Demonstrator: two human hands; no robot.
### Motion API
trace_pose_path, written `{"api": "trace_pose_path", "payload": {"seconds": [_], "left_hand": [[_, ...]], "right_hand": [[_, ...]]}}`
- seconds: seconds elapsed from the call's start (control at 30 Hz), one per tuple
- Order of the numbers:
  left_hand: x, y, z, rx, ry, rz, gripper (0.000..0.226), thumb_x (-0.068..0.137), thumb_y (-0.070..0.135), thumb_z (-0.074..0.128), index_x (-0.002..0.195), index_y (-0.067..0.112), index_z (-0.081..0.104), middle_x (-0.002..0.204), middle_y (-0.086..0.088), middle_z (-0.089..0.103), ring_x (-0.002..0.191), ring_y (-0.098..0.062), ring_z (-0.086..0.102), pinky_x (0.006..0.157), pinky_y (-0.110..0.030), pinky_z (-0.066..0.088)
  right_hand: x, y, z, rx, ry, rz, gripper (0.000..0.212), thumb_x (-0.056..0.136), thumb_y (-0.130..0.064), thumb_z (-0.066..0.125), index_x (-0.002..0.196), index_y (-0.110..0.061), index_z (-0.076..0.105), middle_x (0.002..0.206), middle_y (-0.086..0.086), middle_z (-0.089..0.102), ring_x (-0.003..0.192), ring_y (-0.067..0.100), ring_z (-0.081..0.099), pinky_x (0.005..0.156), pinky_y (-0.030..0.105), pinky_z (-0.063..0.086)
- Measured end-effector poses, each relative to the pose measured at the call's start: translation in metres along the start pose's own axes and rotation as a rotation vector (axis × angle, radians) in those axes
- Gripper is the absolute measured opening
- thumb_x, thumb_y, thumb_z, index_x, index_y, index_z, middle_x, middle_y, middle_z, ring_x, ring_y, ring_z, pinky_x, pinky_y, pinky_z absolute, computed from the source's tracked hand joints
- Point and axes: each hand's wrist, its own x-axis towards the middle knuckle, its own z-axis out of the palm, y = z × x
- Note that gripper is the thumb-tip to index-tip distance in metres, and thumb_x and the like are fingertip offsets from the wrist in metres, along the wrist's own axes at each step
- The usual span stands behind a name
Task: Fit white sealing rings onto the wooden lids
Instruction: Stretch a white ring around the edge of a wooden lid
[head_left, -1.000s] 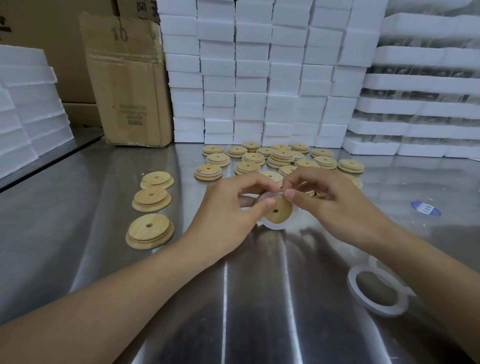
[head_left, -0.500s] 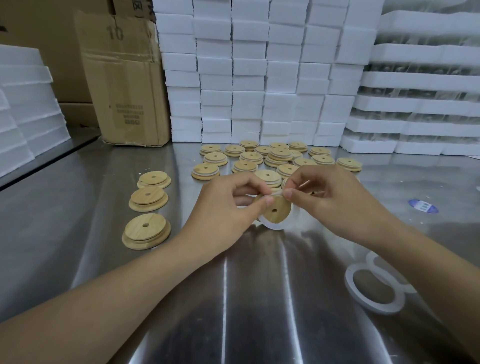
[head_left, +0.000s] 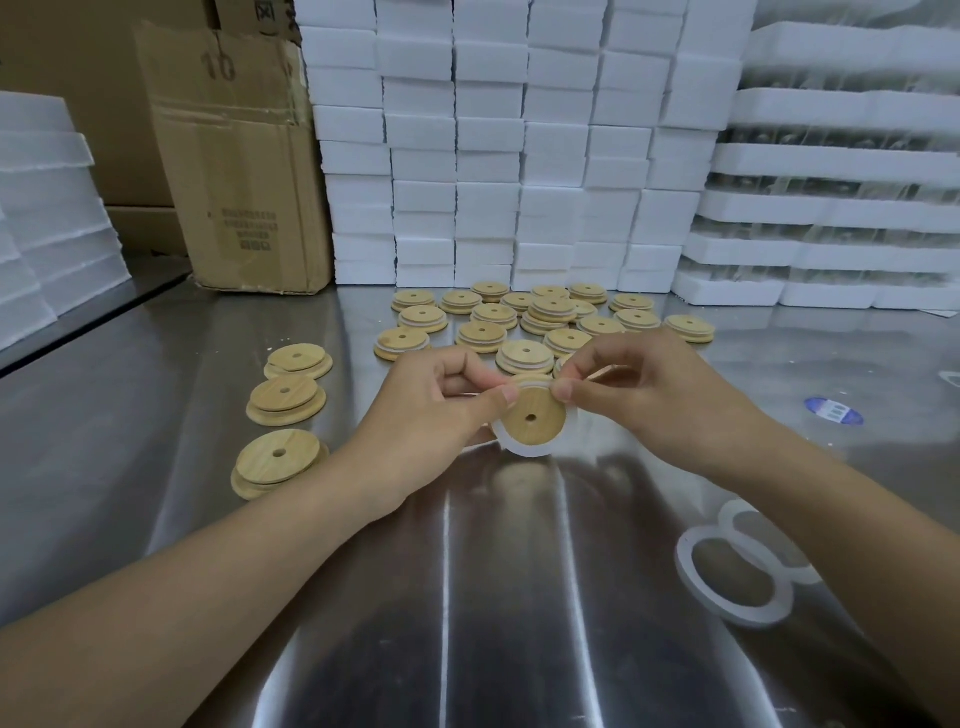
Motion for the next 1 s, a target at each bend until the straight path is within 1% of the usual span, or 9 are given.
{"api": "trace_pose_path", "payload": {"seconds": [0.1, 0.23, 0.33, 0.5, 0.67, 0.73, 0.8, 0.9, 1.0], "left_hand": [[-0.001, -0.001, -0.001, 0.193, 0.033, 0.141, 0.011, 0.096, 0.008, 0.077, 0.089, 0.014, 0.072, 0.093, 0.004, 0.080, 0.089, -0.018, 0.080, 0.083, -0.051, 0.066], [-0.006, 0.002, -0.001, 0.391, 0.024, 0.346, 0.029, 0.097, 0.010, 0.074, 0.110, 0.035, 0.079, 0.103, 0.022, 0.077, 0.099, 0.002, 0.074, 0.074, -0.011, 0.056], [-0.005, 0.000, -0.001, 0.441, 0.061, 0.415, 0.028, 0.091, 0.013, 0.084, 0.111, 0.032, 0.084, 0.104, 0.023, 0.079, 0.099, 0.008, 0.072, 0.076, -0.008, 0.055], [0.000, -0.003, -0.004, 0.338, 0.088, 0.301, 0.025, 0.087, 0.016, 0.088, 0.106, 0.032, 0.085, 0.099, 0.023, 0.080, 0.094, 0.004, 0.076, 0.081, -0.013, 0.058], [0.003, -0.005, -0.006, 0.186, 0.084, 0.167, 0.022, 0.088, 0.012, 0.086, 0.107, 0.022, 0.086, 0.094, 0.012, 0.083, 0.086, -0.006, 0.079, 0.069, -0.019, 0.059], [0.003, -0.003, -0.006, 0.149, 0.072, 0.138, 0.021, 0.088, 0.010, 0.085, 0.108, 0.019, 0.086, 0.093, 0.009, 0.083, 0.086, -0.009, 0.080, 0.069, -0.020, 0.061], [0.005, -0.003, -0.006, 0.119, 0.067, 0.108, 0.021, 0.088, 0.008, 0.084, 0.107, 0.017, 0.085, 0.093, 0.006, 0.084, 0.087, -0.013, 0.081, 0.071, -0.025, 0.064], [0.005, -0.002, -0.004, 0.106, 0.075, 0.084, 0.019, 0.089, 0.008, 0.084, 0.106, 0.017, 0.086, 0.092, 0.006, 0.084, 0.085, -0.011, 0.080, 0.068, -0.021, 0.062], [0.002, -0.002, -0.002, 0.043, 0.088, 0.050, 0.019, 0.088, 0.007, 0.084, 0.104, 0.018, 0.086, 0.093, 0.003, 0.084, 0.087, -0.014, 0.081, 0.071, -0.026, 0.064]], "right_hand": [[-0.002, 0.001, 0.005, 0.066, 0.017, -0.046, 0.008, 0.093, -0.017, 0.079, 0.086, -0.014, 0.078, 0.087, 0.000, 0.078, 0.088, 0.019, 0.073, 0.087, 0.033, 0.057], [-0.002, 0.002, 0.009, 0.068, 0.037, -0.062, 0.007, 0.093, -0.016, 0.079, 0.087, -0.013, 0.079, 0.085, 0.001, 0.078, 0.088, 0.024, 0.073, 0.090, 0.041, 0.058], [-0.003, 0.002, 0.011, 0.052, 0.043, -0.051, 0.007, 0.093, -0.018, 0.079, 0.087, -0.014, 0.079, 0.085, 0.001, 0.078, 0.087, 0.029, 0.073, 0.091, 0.049, 0.057], [-0.003, 0.002, 0.012, 0.018, 0.058, -0.010, 0.011, 0.093, -0.024, 0.079, 0.086, -0.016, 0.079, 0.084, 0.000, 0.078, 0.086, 0.032, 0.075, 0.091, 0.055, 0.057], [-0.003, 0.005, 0.012, 0.005, 0.037, 0.032, 0.014, 0.095, -0.024, 0.076, 0.085, -0.015, 0.076, 0.084, 0.016, 0.076, 0.087, 0.046, 0.070, 0.086, 0.060, 0.057], [-0.002, 0.005, 0.015, -0.030, 0.026, 0.046, 0.015, 0.098, -0.025, 0.073, 0.085, -0.016, 0.074, 0.086, 0.016, 0.076, 0.087, 0.043, 0.071, 0.083, 0.055, 0.059], [-0.001, 0.007, 0.015, -0.078, -0.001, 0.066, 0.016, 0.099, -0.025, 0.072, 0.085, -0.018, 0.074, 0.084, 0.005, 0.077, 0.082, 0.028, 0.073, 0.074, 0.042, 0.059], [-0.002, 0.007, 0.013, -0.065, -0.046, 0.116, 0.018, 0.099, -0.027, 0.072, 0.084, -0.019, 0.076, 0.075, -0.008, 0.073, 0.067, 0.004, 0.063, 0.063, 0.018, 0.045], [-0.004, 0.005, 0.014, 0.036, -0.038, 0.154, 0.013, 0.099, -0.022, 0.073, 0.089, -0.014, 0.076, 0.085, 0.005, 0.078, 0.076, 0.011, 0.068, 0.069, 0.021, 0.049]]}}
